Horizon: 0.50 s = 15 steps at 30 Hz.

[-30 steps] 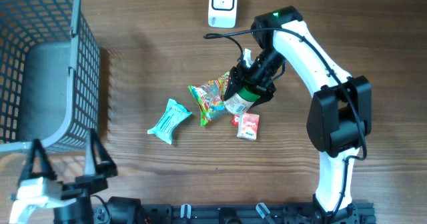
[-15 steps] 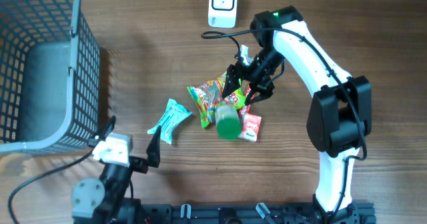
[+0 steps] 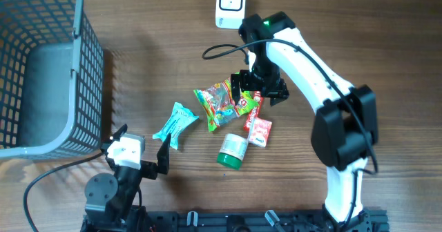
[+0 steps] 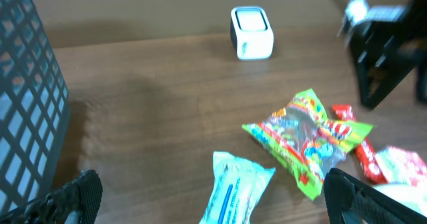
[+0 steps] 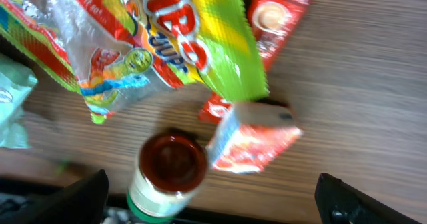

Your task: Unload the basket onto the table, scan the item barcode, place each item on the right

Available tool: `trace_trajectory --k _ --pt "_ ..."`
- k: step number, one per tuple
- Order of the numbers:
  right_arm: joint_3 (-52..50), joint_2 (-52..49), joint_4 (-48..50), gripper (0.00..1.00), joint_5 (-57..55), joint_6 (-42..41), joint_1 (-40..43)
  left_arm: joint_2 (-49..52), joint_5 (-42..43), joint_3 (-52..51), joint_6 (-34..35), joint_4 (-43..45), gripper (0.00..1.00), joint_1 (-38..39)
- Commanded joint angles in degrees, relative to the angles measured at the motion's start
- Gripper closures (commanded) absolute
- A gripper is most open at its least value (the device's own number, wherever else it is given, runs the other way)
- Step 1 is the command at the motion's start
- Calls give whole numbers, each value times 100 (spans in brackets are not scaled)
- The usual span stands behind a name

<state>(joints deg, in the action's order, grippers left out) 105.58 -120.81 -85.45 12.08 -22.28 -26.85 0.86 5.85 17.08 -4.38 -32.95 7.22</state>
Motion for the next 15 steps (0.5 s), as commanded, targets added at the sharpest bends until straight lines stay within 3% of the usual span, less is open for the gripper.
trace_trajectory --k 1,6,11,15 --pt "146 1438 -109 0 -704 -319 -109 4 -317 -179 -142 -52 0 33" --pt "50 3034 -275 0 -876 -501 -415 4 -442 -636 -138 -52 0 33" --pt "-785 3648 -632 0 -1121 -2750 -898 7 -444 -828 -138 -68 0 33" --pt "-2280 3626 258 0 -356 -3318 -1178 7 -442 -828 -138 -70 0 33"
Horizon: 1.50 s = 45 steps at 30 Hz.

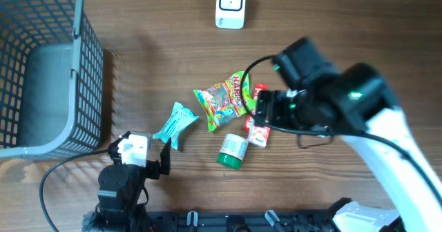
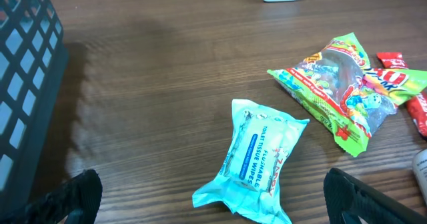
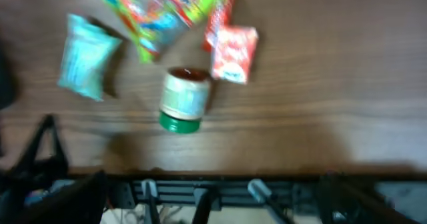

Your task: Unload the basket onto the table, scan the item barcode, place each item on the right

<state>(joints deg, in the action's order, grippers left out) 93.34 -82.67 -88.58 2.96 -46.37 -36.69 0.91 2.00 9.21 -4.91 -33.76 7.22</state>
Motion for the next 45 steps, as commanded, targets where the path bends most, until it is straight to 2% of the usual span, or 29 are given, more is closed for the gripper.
trace_trajectory --k 1,3,5,10,12,17,20,25,27,30,34,40,45 --pt "-1436 -188 962 0 898 -846 -271 2 -57 -42 -85 11 0 33" --pt "-2107 -188 1843 0 1410 -793 -481 2 -57 -42 -85 13 0 33" --pt "-2378 -188 2267 0 1360 -970 -651 2 -57 -42 -85 11 0 33" --pt "-3154 -199 3438 0 1036 -2107 -1097 2 -57 -42 -85 11 0 33" --pt "-3447 -214 3856 0 1091 -2286 -1150 2 -57 -42 -85 11 0 33" --pt "-4098 -234 4387 0 1108 -2625 -1169 2 -57 -42 -85 11 0 33" --pt "-4439 -282 5027 0 1123 -2719 -1169 2 -57 -42 -85 13 0 33" --pt "-4516 -866 5302 1 1193 -2712 -1174 2 -57 -42 -85 13 0 33" --pt "-4516 -1207 5362 5 1287 -2710 -1174 2 -57 -42 -85 11 0 33" --pt "-4516 -1574 5418 18 1517 -2708 -1174 2 -57 -42 -85 11 0 33" --pt "-4474 -1596 5506 27 1679 -2426 -1165 2 -57 -42 -85 13 0 33" --pt "-4284 -1300 5482 44 2824 -981 -918 2 -57 -42 -85 11 0 33" --pt "-4271 -855 5451 44 4260 7 -470 2 -57 -42 -85 11 0 33"
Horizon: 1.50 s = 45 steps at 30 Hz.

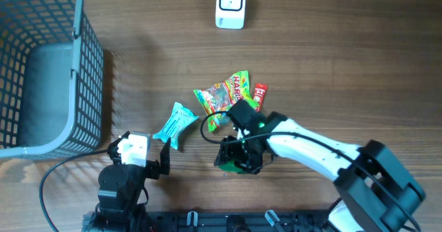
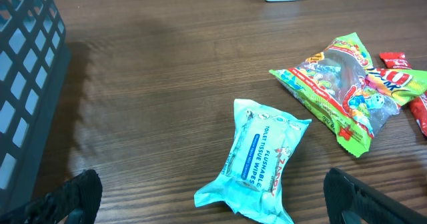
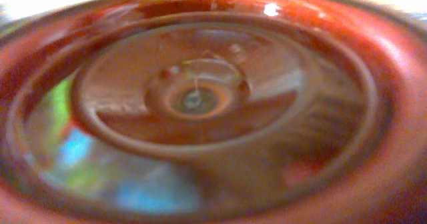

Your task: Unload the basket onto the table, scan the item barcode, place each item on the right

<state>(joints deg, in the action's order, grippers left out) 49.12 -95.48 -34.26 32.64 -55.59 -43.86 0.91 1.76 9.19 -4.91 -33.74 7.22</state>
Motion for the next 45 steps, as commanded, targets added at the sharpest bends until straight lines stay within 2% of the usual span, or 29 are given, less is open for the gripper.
trace_trajectory --k 1,4,6,8,11,13,18,21,23,27,33,37,40,41,45 --pt "151 538 35 44 1781 1233 361 2 -33 -39 -85 9 0 33" --pt "151 774 201 41 3355 2380 684 2 -33 -39 -85 9 0 33" --pt "151 800 476 41 3963 2981 813 2 -33 -39 -85 9 0 33" --pt "151 796 1005 41 4472 3303 870 2 -33 -39 -85 9 0 33" --pt "151 798 2376 40 5421 3399 868 2 -33 -39 -85 9 0 33" --pt "151 796 3458 40 5893 3272 868 2 -33 -39 -85 9 0 33" --pt "151 796 5480 40 6011 2162 868 2 -33 -39 -85 9 0 33" --pt "151 796 6177 40 6024 1692 868 2 -33 -39 -85 9 0 33" --pt "151 796 6293 40 6008 1650 870 2 -33 -39 -85 9 0 33" --pt "151 739 6293 34 5219 1792 907 2 -33 -39 -85 9 0 33" --pt "151 542 6271 37 3606 2142 1403 2 -33 -39 -85 9 0 33" --pt "151 531 6216 37 2374 2789 1775 2 -33 -39 -85 9 0 33" --pt "160 490 6054 32 852 3027 1908 2 -33 -39 -85 9 0 33" --pt "181 426 6052 28 435 3032 1941 2 -33 -39 -85 9 0 33" --pt "813 -22 5530 27 0 3344 2116 2 -33 -39 -85 9 0 33"
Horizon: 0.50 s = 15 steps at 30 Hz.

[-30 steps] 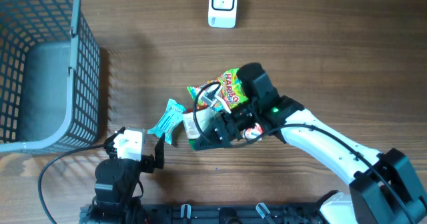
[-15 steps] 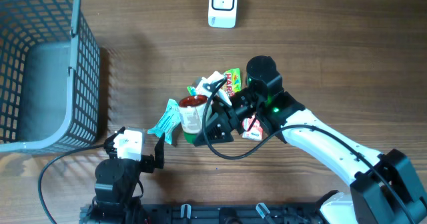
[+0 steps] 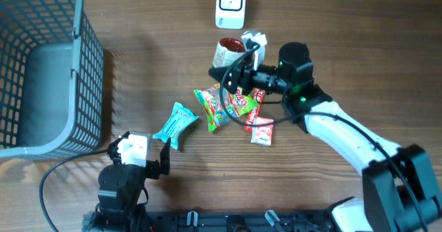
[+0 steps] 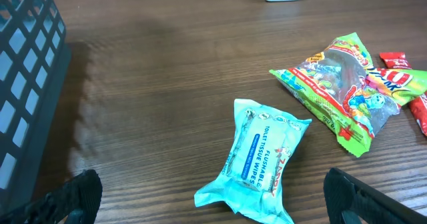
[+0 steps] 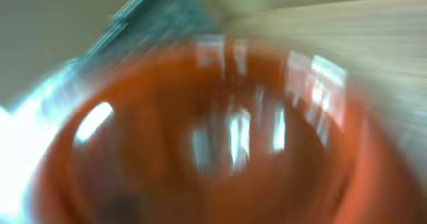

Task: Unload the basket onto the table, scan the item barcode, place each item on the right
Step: 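Carry the jar with the right gripper and hold its bottom over the scanner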

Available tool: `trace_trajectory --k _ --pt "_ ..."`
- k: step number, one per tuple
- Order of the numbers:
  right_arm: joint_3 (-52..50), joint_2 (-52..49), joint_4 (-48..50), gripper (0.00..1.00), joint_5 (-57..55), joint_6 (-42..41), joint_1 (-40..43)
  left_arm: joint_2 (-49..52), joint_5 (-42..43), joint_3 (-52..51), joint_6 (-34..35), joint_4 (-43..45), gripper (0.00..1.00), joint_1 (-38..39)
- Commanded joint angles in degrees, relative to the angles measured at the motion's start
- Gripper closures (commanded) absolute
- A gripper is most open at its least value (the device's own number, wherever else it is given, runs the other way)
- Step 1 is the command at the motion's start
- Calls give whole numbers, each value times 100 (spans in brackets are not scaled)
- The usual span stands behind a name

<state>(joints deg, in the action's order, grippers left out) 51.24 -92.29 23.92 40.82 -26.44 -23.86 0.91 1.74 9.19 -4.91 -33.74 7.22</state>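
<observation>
A jar (image 3: 225, 50) with a red-brown bottom and a pale label hangs just in front of the white barcode scanner (image 3: 230, 4) at the table's back edge. My right gripper (image 3: 238, 65) is shut on it from the right. In the right wrist view the jar's blurred red-brown bottom (image 5: 213, 131) fills the frame and hides the fingers. My left gripper (image 3: 138, 159) rests open near the front edge, with nothing between its fingers (image 4: 73, 194).
A green candy bag (image 3: 224, 101), a red stick pack (image 3: 257, 94) and a small red packet (image 3: 261, 132) lie mid-table. A teal wipes pack (image 4: 260, 157) lies in front of the left gripper. A grey wire basket (image 3: 41, 66) fills the back left.
The jar lay at the table's front with my right gripper down on it. Now it is off the table in that gripper, held just in front of the scanner. The left arm has not moved.
My right gripper was first low over the candy bag and red packs, with the jar lying in front of them. Then the arm stood high above the items. Then the gripper was on the jar, and now it holds the jar up by the scanner.
</observation>
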Motion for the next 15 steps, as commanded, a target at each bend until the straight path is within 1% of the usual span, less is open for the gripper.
trace_trajectory --k 1,2,3,6,7,9,11,13,14,15 --pt "964 -531 -715 28 -1108 645 127 2 -31 -39 -85 11 0 33" --pt "1158 -625 -925 28 -1246 769 127 2 -31 -39 -85 9 0 33" --pt "1609 -844 -1370 29 -1456 1008 127 2 -31 -39 -85 9 0 33" --pt "2686 -1408 -2465 45 -1792 1145 127 2 -31 -39 -85 9 0 33" --pt "2809 -1523 -2634 48 -1838 1132 127 2 -31 -39 -85 9 0 33" --pt "2809 -1672 -2752 48 -1843 1102 127 2 -31 -39 -85 9 0 33" --pt "2809 -1784 -2889 41 -2013 1097 129 2 -31 -39 -85 9 0 33" --pt "2811 -1797 -2979 40 -2363 1097 127 2 -33 -39 -85 11 0 33" --pt "2817 -1797 -2979 37 -2485 1102 127 2 -31 -39 -85 9 0 33" --pt "2865 -1797 -3042 36 -2608 1110 129 2 -31 -39 -85 9 0 33"
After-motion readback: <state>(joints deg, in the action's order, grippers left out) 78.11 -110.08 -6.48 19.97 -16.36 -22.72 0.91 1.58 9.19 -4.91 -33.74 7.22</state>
